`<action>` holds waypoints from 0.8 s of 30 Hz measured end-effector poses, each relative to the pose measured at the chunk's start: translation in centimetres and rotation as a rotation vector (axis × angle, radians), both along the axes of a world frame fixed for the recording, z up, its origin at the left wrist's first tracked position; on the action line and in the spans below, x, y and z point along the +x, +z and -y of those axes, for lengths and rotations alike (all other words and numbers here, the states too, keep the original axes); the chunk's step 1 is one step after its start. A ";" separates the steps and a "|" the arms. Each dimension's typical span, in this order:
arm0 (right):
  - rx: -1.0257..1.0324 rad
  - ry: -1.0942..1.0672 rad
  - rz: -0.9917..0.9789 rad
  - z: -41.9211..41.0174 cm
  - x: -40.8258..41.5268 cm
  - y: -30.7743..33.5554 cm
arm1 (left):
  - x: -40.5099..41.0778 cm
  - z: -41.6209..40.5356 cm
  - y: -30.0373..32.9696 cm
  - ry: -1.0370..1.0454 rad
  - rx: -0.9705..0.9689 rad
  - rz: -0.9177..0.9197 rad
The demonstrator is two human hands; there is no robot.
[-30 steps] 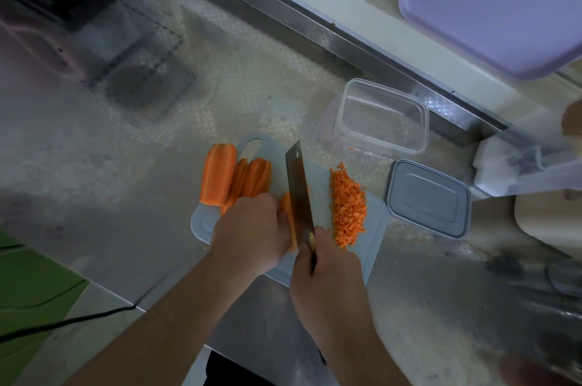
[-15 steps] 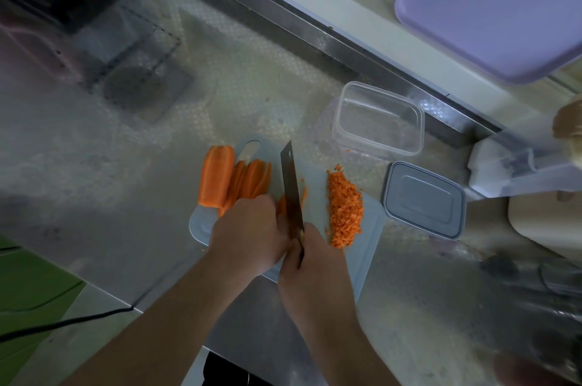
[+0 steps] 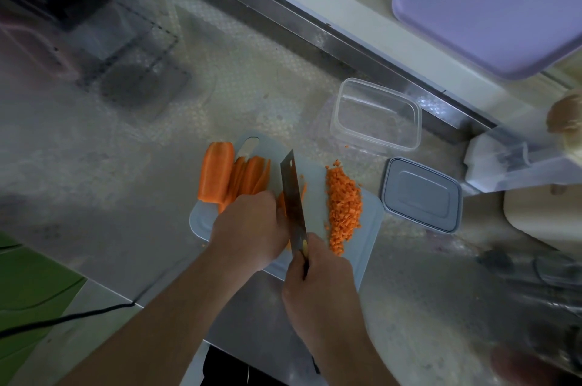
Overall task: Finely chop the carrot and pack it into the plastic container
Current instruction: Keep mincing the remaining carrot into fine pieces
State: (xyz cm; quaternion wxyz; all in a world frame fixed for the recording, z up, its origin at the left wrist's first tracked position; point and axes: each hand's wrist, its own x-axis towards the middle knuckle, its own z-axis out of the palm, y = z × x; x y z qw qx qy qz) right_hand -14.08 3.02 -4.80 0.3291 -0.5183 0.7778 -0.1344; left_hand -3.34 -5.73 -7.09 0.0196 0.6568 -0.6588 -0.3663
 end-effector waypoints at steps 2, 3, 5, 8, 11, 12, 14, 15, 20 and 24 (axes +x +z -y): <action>0.024 0.006 -0.007 -0.2 0.2 0.0 | 0.0 0.0 -0.1 -0.004 -0.001 -0.009; 0.028 0.004 -0.007 -0.2 0.3 0.1 | 0.0 0.0 -0.1 -0.007 -0.001 -0.014; 0.022 0.002 -0.011 0.1 0.5 -0.1 | 0.1 0.1 -0.2 -0.015 -0.002 -0.018; -0.012 0.005 -0.001 1.0 0.8 -0.5 | 0.1 0.2 -0.2 -0.028 -0.006 -0.010; -0.095 -0.016 0.022 1.6 0.8 -0.6 | 0.1 0.4 -0.4 -0.035 -0.005 -0.001; -0.103 -0.025 0.021 1.6 0.7 -0.5 | 0.1 0.4 -0.5 -0.033 -0.006 -0.011; -0.104 -0.040 0.026 1.3 0.3 -0.3 | 0.3 0.6 -0.7 -0.035 -0.010 -0.028; -0.097 -0.037 0.025 1.1 0.2 -0.2 | 0.4 0.7 -0.8 -0.035 -0.006 -0.034; -0.056 -0.025 0.036 0.4 -0.2 0.0 | 0.6 1.0 -0.6 0.018 0.048 -0.071; -0.037 -0.033 0.052 0.1 -0.4 0.0 | 0.5 1.1 -0.4 0.027 0.070 -0.070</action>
